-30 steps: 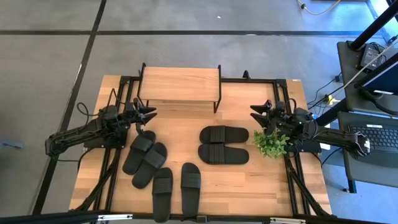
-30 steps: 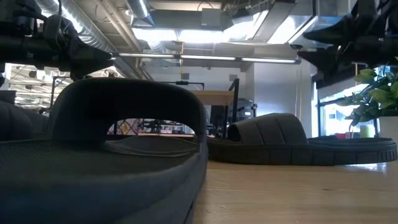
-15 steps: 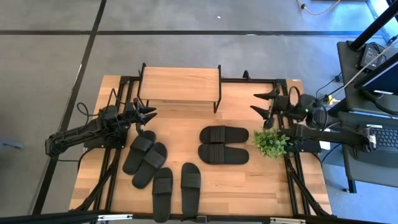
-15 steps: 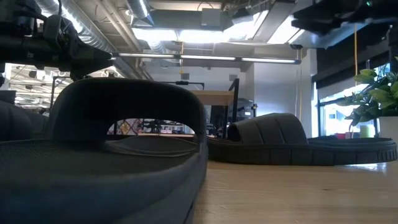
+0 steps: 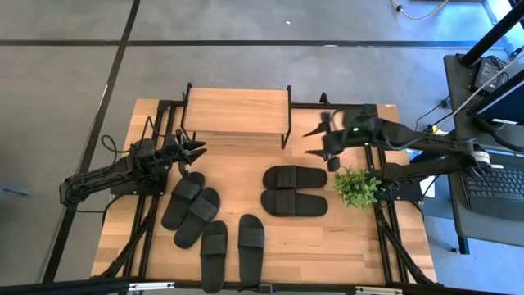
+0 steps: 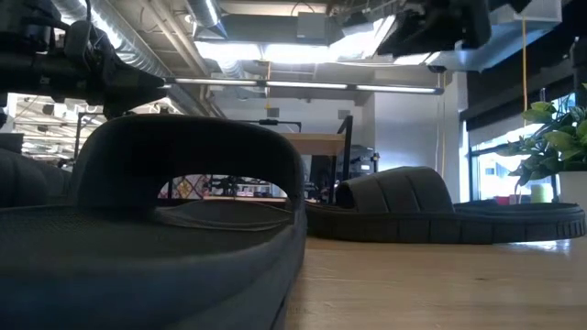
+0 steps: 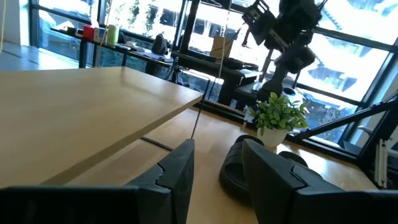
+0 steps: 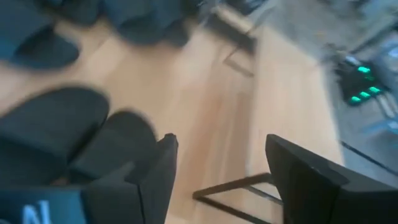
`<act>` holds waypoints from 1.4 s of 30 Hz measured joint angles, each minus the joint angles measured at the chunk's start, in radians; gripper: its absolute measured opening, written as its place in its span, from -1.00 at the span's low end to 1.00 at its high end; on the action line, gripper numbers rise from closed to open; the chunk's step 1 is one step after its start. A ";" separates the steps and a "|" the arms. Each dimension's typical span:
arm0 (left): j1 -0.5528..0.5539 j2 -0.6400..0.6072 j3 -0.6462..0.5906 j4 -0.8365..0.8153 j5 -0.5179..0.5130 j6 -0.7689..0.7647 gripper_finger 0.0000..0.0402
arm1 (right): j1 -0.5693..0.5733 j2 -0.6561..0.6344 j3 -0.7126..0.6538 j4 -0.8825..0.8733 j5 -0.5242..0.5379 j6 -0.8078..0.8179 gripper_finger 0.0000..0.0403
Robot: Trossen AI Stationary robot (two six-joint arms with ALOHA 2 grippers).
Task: Pick and place slides into the shelf
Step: Put the black slipper on the shelf
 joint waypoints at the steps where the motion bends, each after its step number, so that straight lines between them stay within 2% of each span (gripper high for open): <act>1: 0.000 0.000 0.000 0.000 0.000 0.000 -0.36 | 0.010 0.028 0.004 -0.010 0.000 -0.039 0.21; 4: 0.000 0.000 0.000 0.000 0.000 0.000 -0.36 | 0.042 0.114 0.004 -0.048 0.010 -0.107 0.21; 10: 0.000 0.000 0.000 0.000 0.000 0.000 -0.36 | 0.094 0.295 0.003 -0.081 0.014 -0.121 0.21; 20: 0.000 0.000 0.000 -0.001 0.000 -0.002 -0.36 | 0.149 0.516 0.003 -0.043 0.192 -0.233 0.21; 27: 0.000 0.000 0.000 -0.004 0.000 -0.002 -0.36 | 0.149 0.568 0.003 0.079 0.230 -0.237 0.21; 32: 0.000 0.000 0.000 -0.011 0.000 -0.002 -0.36 | 0.149 0.599 0.003 0.098 0.147 -0.236 0.21; 35: 0.000 0.001 0.000 -0.016 0.000 -0.002 -0.36 | 0.154 0.622 0.003 0.120 0.139 -0.218 0.20; 42: 0.000 0.001 0.000 -0.016 0.000 -0.002 -0.36 | 0.170 0.639 0.003 0.214 0.136 -0.217 -0.07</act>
